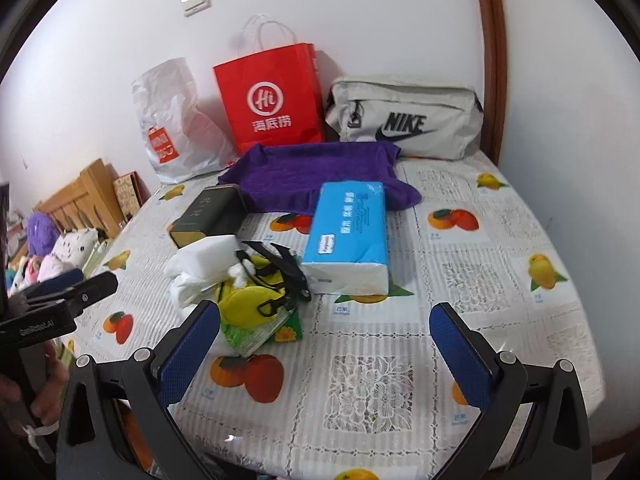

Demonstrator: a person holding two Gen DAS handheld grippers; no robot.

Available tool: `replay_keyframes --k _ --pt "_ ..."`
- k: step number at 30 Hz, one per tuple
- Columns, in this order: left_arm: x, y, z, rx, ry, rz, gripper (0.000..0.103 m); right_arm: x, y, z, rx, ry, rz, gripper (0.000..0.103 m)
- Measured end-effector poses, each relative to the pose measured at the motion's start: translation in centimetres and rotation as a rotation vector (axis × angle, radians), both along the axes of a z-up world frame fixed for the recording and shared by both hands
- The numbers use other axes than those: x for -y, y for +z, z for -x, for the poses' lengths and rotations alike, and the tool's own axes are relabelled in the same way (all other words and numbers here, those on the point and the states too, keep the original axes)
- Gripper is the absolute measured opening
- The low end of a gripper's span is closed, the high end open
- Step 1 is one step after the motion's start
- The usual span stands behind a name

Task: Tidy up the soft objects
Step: 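Reach the left tool to the white sponge block and grasp it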

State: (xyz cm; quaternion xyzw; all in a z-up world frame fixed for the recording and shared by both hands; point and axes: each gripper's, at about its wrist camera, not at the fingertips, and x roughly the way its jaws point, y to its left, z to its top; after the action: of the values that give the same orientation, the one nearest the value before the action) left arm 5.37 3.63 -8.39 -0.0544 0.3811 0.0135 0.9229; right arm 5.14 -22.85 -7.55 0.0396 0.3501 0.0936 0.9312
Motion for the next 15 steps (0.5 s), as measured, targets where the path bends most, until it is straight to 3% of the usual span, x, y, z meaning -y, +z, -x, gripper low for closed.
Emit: replay_keyframes --k 6,12,15 --pt "-0.1 -2.6 -2.3 -0.086 -0.052 0.069 0.103 1.2 -2.9 -1.8 -0.019 0.002 -0.021 0.103" --pt "1.0 -2.7 -4.1 -0.052 -0.149 0.145 0.101 0.9 -5.5 -3.4 -0.073 -0.014 0.088 0.103" --pt "1.8 -2.3 -5.3 -0.036 -0.214 0.169 0.101 1.1 -6.5 -4.1 -0.111 -0.001 0.076 0.103"
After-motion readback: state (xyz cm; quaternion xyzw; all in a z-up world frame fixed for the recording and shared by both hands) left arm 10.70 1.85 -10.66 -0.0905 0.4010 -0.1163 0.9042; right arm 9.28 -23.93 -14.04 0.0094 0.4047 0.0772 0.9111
